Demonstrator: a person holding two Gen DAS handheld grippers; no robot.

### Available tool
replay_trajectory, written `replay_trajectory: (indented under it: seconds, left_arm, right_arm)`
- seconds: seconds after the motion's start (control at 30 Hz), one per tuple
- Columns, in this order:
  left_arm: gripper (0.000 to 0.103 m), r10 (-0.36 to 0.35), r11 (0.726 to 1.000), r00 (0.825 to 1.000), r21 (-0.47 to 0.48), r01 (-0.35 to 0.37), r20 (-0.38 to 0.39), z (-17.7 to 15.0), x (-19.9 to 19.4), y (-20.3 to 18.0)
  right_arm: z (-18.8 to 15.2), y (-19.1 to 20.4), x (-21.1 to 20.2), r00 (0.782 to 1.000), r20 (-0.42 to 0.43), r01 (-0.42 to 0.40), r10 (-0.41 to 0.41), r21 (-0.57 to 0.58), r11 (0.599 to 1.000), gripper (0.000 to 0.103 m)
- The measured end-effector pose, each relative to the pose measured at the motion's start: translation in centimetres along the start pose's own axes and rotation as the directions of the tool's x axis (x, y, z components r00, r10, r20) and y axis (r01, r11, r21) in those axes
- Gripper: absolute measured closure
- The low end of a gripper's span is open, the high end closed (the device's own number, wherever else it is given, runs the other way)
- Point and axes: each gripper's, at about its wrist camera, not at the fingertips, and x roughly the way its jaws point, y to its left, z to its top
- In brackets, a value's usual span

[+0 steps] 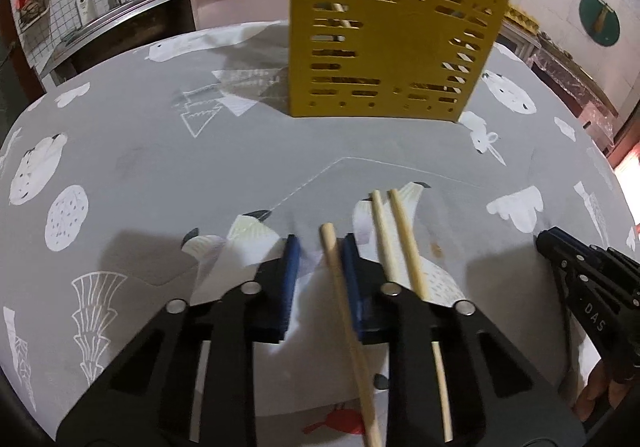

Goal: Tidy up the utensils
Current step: 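Grasp a wooden chopstick with the left gripper while the right gripper grasps another spoon, then carry the chopstick with the left gripper and the spoon with the right gripper into the yellow holder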

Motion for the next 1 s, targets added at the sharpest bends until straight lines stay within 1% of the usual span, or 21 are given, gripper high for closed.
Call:
replay_trajectory:
  seconds: [0.13, 0.23, 0.37, 0.53, 0.63, 0.67, 0.73, 0.77, 0.9, 1.0]
  left_arm:
    - [0.089, 0.009, 1.000, 1.000, 0.017, -0.009, 0.003, -0.2, 0.0, -0.6]
    - [0.094, 0.002, 1.000, 1.000, 0.021, -0.002, 0.001, -0.3, 0.0, -0.6]
    - [0.095, -0.013, 1.000, 1.000, 0.015, 0.013, 0.016, -0.4, -0.1, -0.5]
    - [0.097, -0.028, 1.000, 0.999, 0.002, 0.028, 0.028, -0.5, -0.3, 0.0]
    - [0.098, -0.045, 0.999, 0.998, -0.016, 0.045, 0.040, -0.4, -0.8, 0.4]
    - [0.098, -0.045, 0.999, 0.998, -0.019, 0.046, 0.048, -0.4, -1.0, 0.5]
    - [0.098, -0.050, 0.998, 0.997, -0.022, 0.051, 0.066, -0.4, -1.7, 0.8]
    - [0.098, -0.049, 0.998, 0.996, -0.022, 0.051, 0.077, -0.4, -2.1, 0.9]
    - [0.098, -0.045, 0.998, 0.988, -0.028, 0.050, 0.147, -0.5, -4.4, 1.3]
    - [0.098, -0.042, 0.998, 0.977, -0.037, 0.051, 0.208, -0.5, -6.5, 2.1]
  right_arm:
    - [0.1, -0.6, 0.1, 0.999, -0.018, -0.026, 0.027, 0.015, 1.000, 0.091]
    - [0.2, -0.2, 0.2, 1.000, -0.017, -0.008, 0.008, -0.005, 1.000, 0.092]
    - [0.2, 0.1, 0.2, 1.000, -0.005, 0.007, -0.007, -0.023, 1.000, 0.092]
    - [0.1, -0.3, 0.1, 1.000, 0.003, -0.012, 0.012, 0.002, 1.000, 0.092]
    - [-0.2, -0.4, -0.3, 0.999, 0.027, -0.034, 0.034, 0.016, 0.999, 0.093]
    - [-0.3, -0.4, -0.5, 0.998, 0.042, -0.046, 0.045, 0.021, 0.999, 0.093]
    - [-0.3, -0.3, -1.1, 0.997, 0.066, -0.044, 0.043, 0.017, 0.999, 0.093]
    - [-0.3, -0.1, -1.7, 0.994, 0.091, -0.060, 0.058, 0.013, 0.998, 0.093]
    - [-0.1, 0.3, -3.3, 0.986, 0.153, -0.068, 0.068, -0.005, 0.998, 0.093]
    - [0.0, 0.7, -4.7, 0.976, 0.205, -0.073, 0.074, -0.013, 0.997, 0.093]
